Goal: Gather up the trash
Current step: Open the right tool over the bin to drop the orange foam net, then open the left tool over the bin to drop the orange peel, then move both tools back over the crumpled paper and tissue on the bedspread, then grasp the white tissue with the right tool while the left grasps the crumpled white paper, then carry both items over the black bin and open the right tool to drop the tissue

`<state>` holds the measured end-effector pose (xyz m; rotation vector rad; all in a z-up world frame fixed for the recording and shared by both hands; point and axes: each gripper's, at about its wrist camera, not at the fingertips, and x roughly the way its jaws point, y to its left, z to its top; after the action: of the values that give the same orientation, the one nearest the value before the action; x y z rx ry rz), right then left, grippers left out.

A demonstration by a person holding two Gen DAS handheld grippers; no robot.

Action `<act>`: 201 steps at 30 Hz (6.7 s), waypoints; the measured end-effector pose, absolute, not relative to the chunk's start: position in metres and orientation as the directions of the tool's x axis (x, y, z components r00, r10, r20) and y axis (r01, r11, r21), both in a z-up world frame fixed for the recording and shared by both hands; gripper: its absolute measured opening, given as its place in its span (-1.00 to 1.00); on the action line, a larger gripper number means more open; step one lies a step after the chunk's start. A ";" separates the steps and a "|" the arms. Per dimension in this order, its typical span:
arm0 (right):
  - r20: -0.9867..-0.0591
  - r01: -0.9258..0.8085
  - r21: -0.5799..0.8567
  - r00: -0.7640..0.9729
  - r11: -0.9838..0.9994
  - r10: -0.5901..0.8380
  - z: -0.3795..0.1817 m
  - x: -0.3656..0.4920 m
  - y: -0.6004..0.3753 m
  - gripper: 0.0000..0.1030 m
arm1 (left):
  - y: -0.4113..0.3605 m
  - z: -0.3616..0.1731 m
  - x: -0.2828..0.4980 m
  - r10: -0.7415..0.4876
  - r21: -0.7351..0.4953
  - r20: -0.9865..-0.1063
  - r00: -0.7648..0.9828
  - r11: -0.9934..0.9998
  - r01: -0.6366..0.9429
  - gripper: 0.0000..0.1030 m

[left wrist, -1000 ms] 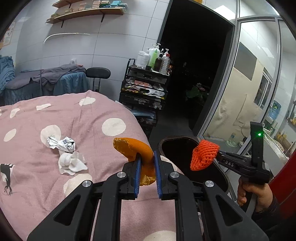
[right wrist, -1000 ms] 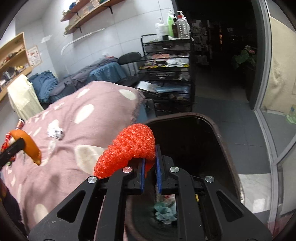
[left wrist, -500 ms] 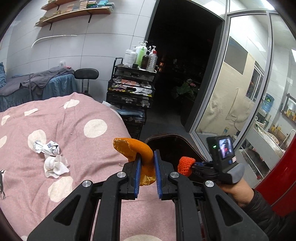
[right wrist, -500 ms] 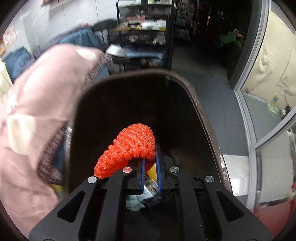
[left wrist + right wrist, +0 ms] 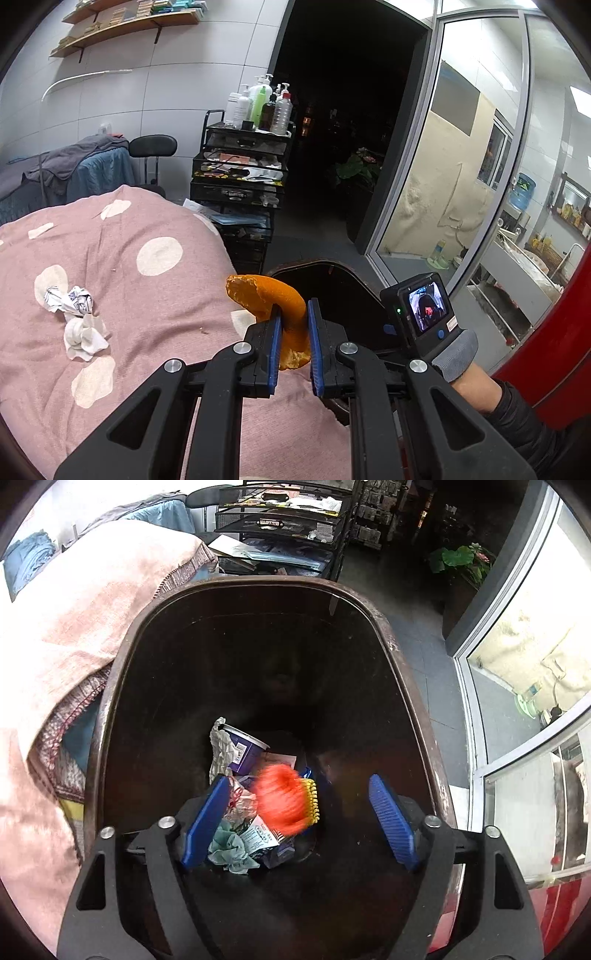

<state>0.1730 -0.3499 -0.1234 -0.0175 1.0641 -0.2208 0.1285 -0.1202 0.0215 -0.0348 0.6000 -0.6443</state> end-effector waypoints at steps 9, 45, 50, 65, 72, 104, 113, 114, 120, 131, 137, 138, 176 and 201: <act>-0.837 0.195 -0.094 0.515 0.976 -0.183 -0.101 0.166 -0.352 0.67 | -0.141 0.024 0.135 -0.610 -0.227 -0.519 0.599 0.773 0.592 -0.72; -0.603 0.450 0.131 0.743 0.883 -0.290 -0.008 0.112 -0.419 0.76 | -0.253 -0.033 0.175 -0.611 -0.266 -0.703 0.363 0.700 0.663 -0.72; -0.602 0.459 0.141 0.743 0.877 -0.292 -0.009 0.111 -0.423 0.76 | -0.262 -0.040 0.176 -0.593 -0.256 -0.728 0.344 0.701 0.666 -0.45; -0.603 0.469 0.147 0.741 0.871 -0.297 -0.011 0.110 -0.424 0.84 | -0.253 -0.029 0.158 -0.558 -0.169 -0.713 0.426 0.725 0.667 0.82; -0.603 0.447 0.145 0.747 0.883 -0.279 -0.014 0.110 -0.419 0.84 | -0.234 -0.012 0.145 -0.569 -0.159 -0.676 0.468 0.733 0.661 0.88; -0.576 0.129 0.138 0.817 0.982 -0.026 -0.020 0.139 -0.313 0.86 | -0.054 0.006 0.144 -0.372 -0.132 -0.605 0.704 0.919 0.372 0.89; -0.597 -0.042 0.124 0.795 0.991 0.109 -0.017 0.156 -0.248 0.86 | 0.011 -0.005 0.145 -0.256 -0.112 -0.630 0.733 0.964 0.241 0.89; -0.604 -0.076 0.128 0.785 0.989 0.138 -0.018 0.160 -0.237 0.86 | 0.020 -0.006 0.146 -0.242 -0.112 -0.633 0.736 0.968 0.223 0.89; -0.637 -0.206 0.141 0.730 0.968 0.248 -0.020 0.175 -0.188 0.86 | 0.067 -0.018 0.153 -0.175 -0.116 -0.655 0.735 0.985 0.131 0.89; -0.719 -0.411 0.110 0.595 0.905 0.358 -0.027 0.214 -0.096 0.86 | 0.106 -0.024 0.170 -0.162 -0.144 -0.674 0.721 0.986 0.087 0.88; -0.801 -0.474 0.046 0.508 0.879 0.316 -0.044 0.252 -0.050 0.73 | 0.113 -0.026 0.181 -0.171 -0.157 -0.681 0.712 0.984 0.086 0.88; -0.817 -0.486 0.039 0.488 0.873 0.307 -0.047 0.258 -0.044 0.66 | 0.114 -0.027 0.182 -0.174 -0.158 -0.684 0.708 0.983 0.088 0.88; -0.703 -0.293 0.263 0.595 0.919 0.391 -0.019 0.225 -0.154 -0.85 | 0.014 -0.062 0.306 -0.135 0.055 -0.860 0.492 0.935 0.351 0.40; -0.619 -0.190 0.364 0.682 0.912 0.389 -0.018 0.185 -0.221 -0.85 | 0.016 -0.019 0.244 -0.176 0.001 -0.731 0.659 0.966 0.259 -0.32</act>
<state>0.1853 -0.2210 -0.0180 0.2814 0.7542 0.3296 0.2435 0.0163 -0.0195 0.1085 0.8153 -0.2463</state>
